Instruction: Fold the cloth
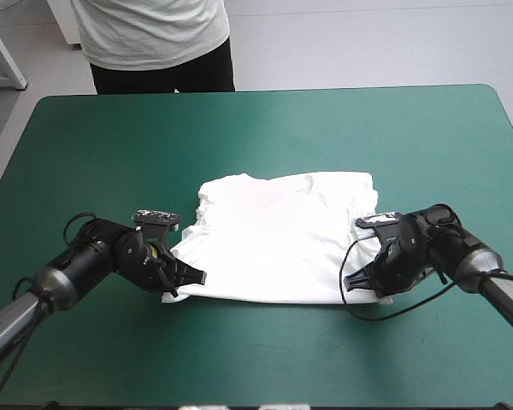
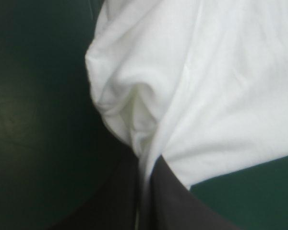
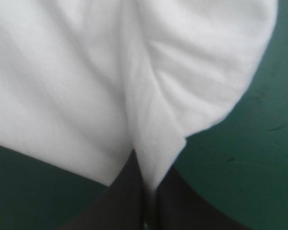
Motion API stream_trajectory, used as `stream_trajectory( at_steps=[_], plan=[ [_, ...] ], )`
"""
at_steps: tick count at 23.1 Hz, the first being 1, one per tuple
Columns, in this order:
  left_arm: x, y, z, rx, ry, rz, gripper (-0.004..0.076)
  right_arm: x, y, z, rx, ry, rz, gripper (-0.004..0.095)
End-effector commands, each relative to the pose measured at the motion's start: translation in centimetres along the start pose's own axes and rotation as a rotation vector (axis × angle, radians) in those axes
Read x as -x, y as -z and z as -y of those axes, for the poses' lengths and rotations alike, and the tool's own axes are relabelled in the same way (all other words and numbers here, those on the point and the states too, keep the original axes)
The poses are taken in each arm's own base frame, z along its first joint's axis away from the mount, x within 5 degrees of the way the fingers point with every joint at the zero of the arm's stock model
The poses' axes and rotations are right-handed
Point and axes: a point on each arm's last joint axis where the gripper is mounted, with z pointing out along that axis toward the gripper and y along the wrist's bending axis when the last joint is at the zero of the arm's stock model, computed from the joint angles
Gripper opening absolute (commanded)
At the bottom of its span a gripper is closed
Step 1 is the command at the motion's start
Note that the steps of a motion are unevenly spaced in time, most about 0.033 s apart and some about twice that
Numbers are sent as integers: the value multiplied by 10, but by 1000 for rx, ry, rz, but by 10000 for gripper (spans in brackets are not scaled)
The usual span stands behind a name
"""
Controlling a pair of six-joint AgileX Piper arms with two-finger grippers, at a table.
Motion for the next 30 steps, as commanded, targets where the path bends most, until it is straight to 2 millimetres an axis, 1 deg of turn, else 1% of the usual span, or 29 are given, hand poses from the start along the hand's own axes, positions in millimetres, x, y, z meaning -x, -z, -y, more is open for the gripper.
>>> stream_trajectory(
  at_steps=[1, 5, 7, 8, 9, 10, 11, 12, 13, 15, 18, 20, 21, 22, 23, 27, 30],
  plan=[
    [-6, 32, 3, -34, -2, 86, -10, -3, 36, -3, 11, 10, 91, -13],
    [-12, 49, 4, -62, 6, 128, -10, -4, 57, -5, 24, -5, 155, -13],
    [-10, 56, 5, -71, 7, 153, -10, -2, 67, -6, 28, -7, 194, -13],
    [-4, 65, 7, -82, 4, 196, -10, 4, 76, -7, 32, -5, 232, -13],
    [0, 71, 8, -86, 1, 224, -10, 6, 81, -8, 35, -4, 251, -13],
    [10, 82, 10, -92, -7, 290, -10, 12, 91, -9, 40, -1, 307, -13],
    [13, 87, 11, -95, -11, 322, -10, 15, 94, -9, 39, 1, 332, -13],
    [23, 97, 11, -80, -25, 399, -10, 21, 104, -9, 34, 6, 397, -13],
    [27, 101, 11, -65, -21, 425, -10, 24, 108, -9, 25, 9, 428, -13],
    [44, 108, 7, 15, -31, 472, -10, 36, 122, -3, -13, -12, 543, -13],
    [62, 105, 9, 50, -47, 494, -10, 51, 125, 6, -45, -39, 598, -13],
    [76, 100, 8, 64, -46, 521, -10, 64, 121, 12, -59, -55, 604, -13],
    [86, 96, 6, 66, -22, 541, -10, 75, 117, 18, -70, -67, 609, -13],
    [90, 94, 5, 69, -19, 546, -10, 81, 114, 19, -72, -72, 613, -13],
    [98, 90, 3, 71, -11, 557, -10, 92, 110, 23, -75, -80, 622, -13],
    [110, 76, -5, 77, 7, 573, -10, 115, 97, 29, -79, -92, 626, -13],
    [118, 62, -5, 81, -3, 564, -10, 132, 86, 30, -79, -91, 621, -13]
  ],
)
